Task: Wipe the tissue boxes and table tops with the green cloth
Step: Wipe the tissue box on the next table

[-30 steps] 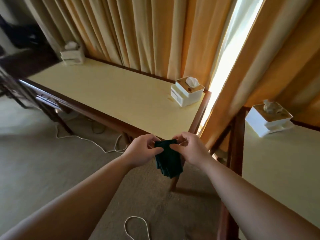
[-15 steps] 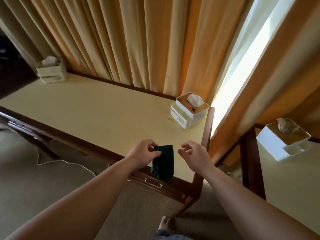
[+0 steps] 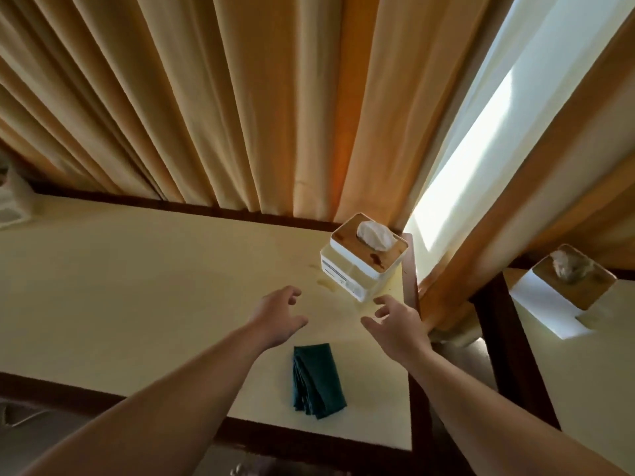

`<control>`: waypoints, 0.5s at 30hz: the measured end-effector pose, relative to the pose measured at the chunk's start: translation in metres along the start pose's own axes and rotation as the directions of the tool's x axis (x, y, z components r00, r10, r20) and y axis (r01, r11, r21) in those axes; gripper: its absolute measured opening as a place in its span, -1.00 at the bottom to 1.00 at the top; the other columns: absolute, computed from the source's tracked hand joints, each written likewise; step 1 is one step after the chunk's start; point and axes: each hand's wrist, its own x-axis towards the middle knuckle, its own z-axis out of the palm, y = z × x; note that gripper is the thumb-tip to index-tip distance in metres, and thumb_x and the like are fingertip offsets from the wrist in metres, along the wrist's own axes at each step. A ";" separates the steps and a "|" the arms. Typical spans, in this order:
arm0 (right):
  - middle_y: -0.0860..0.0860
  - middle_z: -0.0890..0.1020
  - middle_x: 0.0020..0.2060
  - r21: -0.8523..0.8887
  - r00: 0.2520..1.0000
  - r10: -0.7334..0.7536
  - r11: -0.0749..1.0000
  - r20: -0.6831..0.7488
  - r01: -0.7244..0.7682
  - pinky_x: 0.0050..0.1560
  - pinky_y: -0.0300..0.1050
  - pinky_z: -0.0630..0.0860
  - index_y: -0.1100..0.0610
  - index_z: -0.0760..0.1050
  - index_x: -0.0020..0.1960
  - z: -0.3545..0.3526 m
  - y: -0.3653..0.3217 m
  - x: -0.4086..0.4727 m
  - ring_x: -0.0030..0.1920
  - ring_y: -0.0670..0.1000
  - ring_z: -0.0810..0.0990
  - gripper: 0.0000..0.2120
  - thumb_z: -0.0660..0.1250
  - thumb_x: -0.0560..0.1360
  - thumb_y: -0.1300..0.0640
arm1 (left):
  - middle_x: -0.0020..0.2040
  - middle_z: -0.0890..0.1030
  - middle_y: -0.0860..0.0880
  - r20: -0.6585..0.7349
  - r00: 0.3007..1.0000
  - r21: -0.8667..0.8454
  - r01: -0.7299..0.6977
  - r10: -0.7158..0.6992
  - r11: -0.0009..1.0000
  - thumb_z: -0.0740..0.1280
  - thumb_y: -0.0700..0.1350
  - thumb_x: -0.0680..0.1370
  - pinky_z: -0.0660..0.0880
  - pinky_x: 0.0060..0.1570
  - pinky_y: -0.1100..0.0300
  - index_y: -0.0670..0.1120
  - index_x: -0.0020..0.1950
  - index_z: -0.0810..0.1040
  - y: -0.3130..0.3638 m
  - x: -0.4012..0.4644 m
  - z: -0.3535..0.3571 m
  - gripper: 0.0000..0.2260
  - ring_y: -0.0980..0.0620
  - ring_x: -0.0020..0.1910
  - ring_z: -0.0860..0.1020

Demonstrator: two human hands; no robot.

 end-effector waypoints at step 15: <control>-0.16 0.53 0.20 0.235 0.919 0.277 0.948 -0.280 -0.214 -0.08 -0.36 0.40 -0.15 0.19 0.54 0.012 -0.055 0.064 0.16 -0.09 0.54 0.02 0.68 0.24 -0.12 | 0.42 0.43 -0.02 0.216 0.922 0.078 -0.344 0.321 0.936 0.65 -0.06 0.29 0.52 0.25 -0.03 0.16 0.60 0.15 0.053 0.160 -0.028 0.01 -0.07 0.30 0.51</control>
